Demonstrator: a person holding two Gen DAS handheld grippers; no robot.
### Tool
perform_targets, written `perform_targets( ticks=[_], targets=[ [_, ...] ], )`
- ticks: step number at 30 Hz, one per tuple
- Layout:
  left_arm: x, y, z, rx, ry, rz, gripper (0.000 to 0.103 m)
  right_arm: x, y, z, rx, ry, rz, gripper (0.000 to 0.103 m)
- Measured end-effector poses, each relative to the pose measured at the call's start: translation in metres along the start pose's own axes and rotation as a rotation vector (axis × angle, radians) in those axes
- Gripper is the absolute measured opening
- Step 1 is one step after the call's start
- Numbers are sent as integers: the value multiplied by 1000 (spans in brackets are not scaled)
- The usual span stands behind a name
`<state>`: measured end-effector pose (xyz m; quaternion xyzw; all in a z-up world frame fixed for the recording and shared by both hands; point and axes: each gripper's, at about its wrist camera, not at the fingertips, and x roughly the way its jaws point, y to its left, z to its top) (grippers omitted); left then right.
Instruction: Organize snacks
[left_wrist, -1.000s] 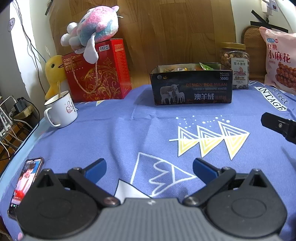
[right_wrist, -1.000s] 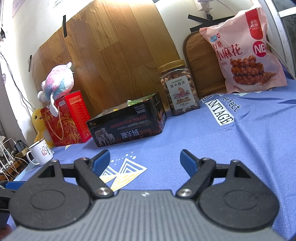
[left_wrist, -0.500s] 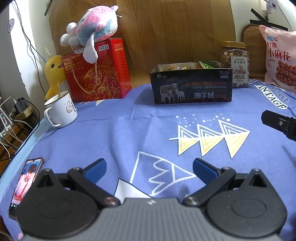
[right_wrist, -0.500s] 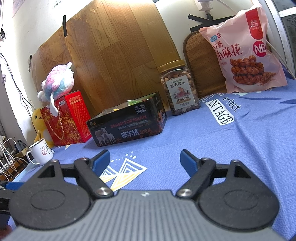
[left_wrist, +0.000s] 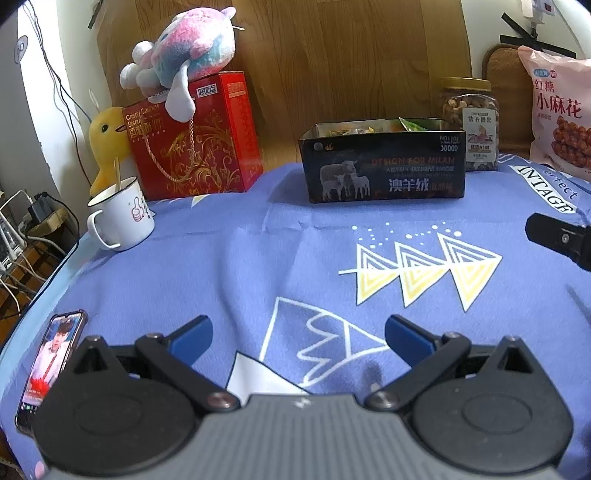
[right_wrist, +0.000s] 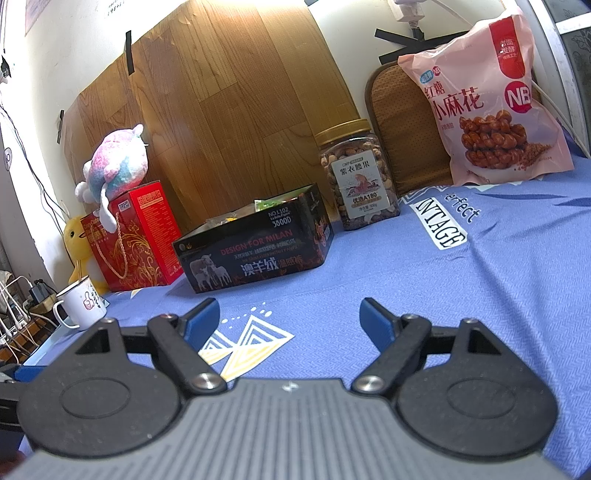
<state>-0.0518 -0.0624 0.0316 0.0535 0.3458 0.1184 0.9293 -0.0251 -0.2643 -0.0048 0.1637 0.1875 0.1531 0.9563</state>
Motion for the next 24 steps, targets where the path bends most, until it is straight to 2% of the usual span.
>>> perform_targets(
  ticks=[24],
  targets=[
    [0,1,0,0,-7,3,103,0,0,0,1,-1,0,85]
  ],
)
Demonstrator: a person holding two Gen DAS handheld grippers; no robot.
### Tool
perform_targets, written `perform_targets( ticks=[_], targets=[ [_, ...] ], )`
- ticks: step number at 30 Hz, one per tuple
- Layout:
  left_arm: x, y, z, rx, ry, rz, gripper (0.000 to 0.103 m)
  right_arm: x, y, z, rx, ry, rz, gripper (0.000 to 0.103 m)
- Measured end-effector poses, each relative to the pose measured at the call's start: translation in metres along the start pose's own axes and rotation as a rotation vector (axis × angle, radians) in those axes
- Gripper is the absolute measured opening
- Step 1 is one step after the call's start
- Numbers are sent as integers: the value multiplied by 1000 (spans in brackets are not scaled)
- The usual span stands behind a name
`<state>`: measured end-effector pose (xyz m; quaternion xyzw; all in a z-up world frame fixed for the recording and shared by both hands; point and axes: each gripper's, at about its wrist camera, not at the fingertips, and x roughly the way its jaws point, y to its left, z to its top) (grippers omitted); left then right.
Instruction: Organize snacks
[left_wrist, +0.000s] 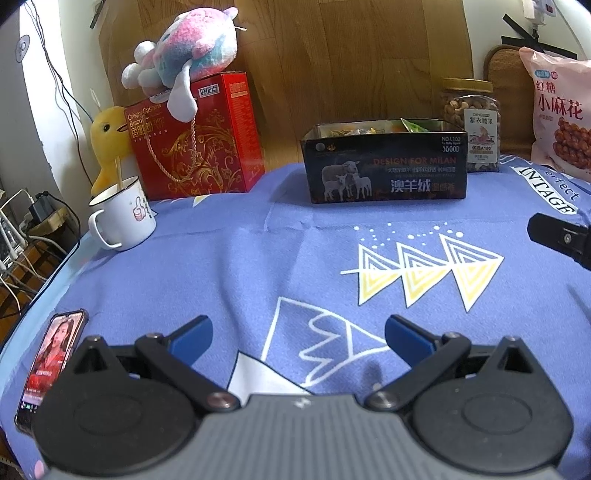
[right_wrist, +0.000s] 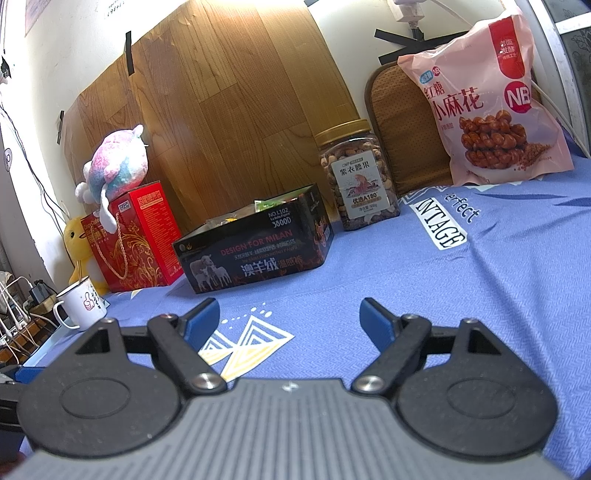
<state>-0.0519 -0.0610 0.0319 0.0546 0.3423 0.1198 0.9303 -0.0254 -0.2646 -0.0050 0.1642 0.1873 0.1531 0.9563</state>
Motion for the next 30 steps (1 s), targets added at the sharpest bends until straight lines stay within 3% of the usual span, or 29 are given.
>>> perform_targets(
  ticks=[11,30],
  targets=[
    [-10,0,2,8,-63,34,103,0,1,0,0,0,0,85],
    [-3,3,3,-10,-10,-3,103,-1,2,-1,1,-1,-2,85]
  ],
)
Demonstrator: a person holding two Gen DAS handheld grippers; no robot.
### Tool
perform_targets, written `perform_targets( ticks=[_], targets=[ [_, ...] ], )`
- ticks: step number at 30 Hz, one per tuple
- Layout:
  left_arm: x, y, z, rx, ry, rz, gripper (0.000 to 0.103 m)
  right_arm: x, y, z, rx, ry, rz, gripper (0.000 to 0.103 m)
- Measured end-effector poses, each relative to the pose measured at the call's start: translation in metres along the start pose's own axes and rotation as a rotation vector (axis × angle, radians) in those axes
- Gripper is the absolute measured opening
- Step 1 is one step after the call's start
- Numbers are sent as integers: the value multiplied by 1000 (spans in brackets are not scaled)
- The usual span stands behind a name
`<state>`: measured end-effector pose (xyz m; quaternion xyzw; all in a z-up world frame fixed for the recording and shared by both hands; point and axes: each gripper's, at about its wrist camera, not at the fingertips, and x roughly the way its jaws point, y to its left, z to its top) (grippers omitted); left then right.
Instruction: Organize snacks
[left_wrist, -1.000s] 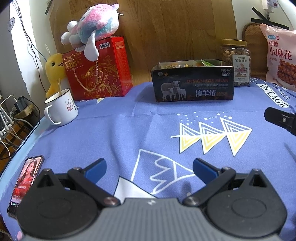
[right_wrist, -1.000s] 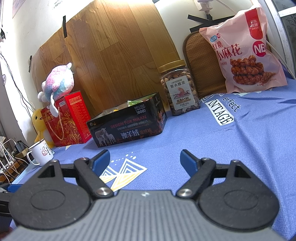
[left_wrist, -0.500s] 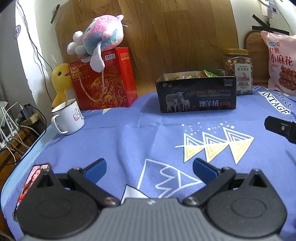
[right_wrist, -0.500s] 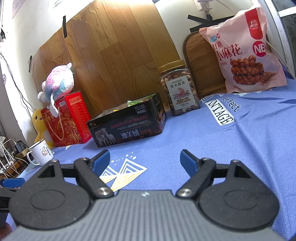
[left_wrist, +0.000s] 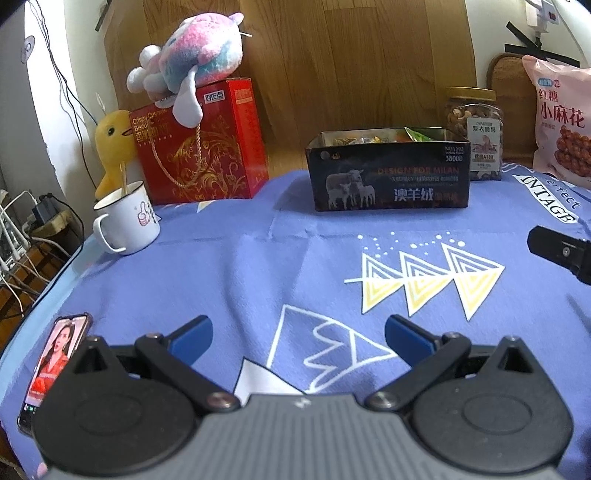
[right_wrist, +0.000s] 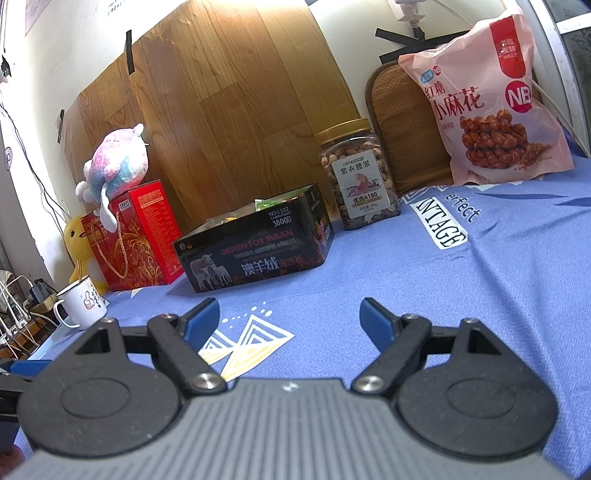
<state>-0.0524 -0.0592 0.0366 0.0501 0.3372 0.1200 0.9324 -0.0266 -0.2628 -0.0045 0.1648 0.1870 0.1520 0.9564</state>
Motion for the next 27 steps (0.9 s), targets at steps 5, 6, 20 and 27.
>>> perform_targets(
  ticks=[5,6,20,27],
  targets=[
    [1,-1,0,-2,12,-12,103,0,-1,0,1,-1,-1,85],
    [1,-1,0,-1,15,-16,103,0,-1,0,1,-1,-1,85],
    [6,-2,-3,2,41,-26,103,0,-1,0,1,-1,-1,85],
    [5,-2,-4,2,39,-52,103,0,-1,0,1,-1,-1,85]
  ],
)
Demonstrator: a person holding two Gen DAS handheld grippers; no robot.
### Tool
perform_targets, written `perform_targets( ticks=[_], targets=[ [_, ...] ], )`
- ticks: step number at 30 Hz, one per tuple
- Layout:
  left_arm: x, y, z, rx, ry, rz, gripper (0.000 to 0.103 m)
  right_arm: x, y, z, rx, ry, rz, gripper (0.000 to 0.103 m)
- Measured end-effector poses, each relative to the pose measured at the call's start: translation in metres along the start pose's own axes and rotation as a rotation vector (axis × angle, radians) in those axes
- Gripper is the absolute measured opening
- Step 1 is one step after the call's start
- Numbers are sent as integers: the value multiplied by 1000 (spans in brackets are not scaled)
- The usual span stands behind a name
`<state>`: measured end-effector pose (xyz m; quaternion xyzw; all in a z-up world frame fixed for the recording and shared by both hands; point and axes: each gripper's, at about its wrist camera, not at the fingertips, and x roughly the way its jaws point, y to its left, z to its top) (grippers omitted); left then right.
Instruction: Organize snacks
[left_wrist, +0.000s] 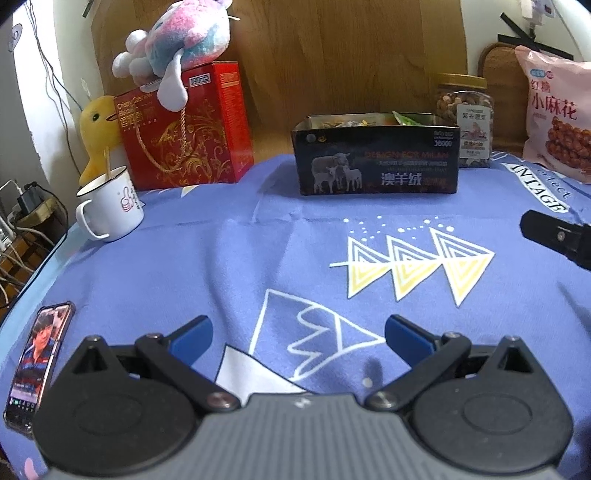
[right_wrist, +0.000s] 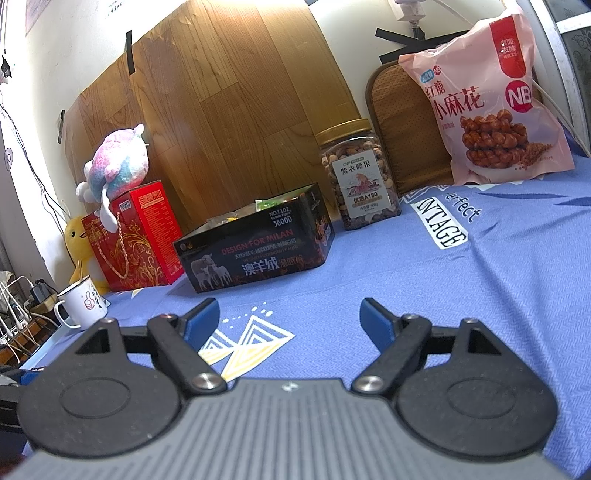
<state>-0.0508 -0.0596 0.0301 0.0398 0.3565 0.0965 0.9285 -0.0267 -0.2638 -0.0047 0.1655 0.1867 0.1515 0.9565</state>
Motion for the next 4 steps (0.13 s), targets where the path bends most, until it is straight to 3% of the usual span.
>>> perform_targets(
  ticks=[4],
  targets=[
    [-2,-3,0,11,-9,-10,103,0,1,0,0,0,0,85]
  ],
)
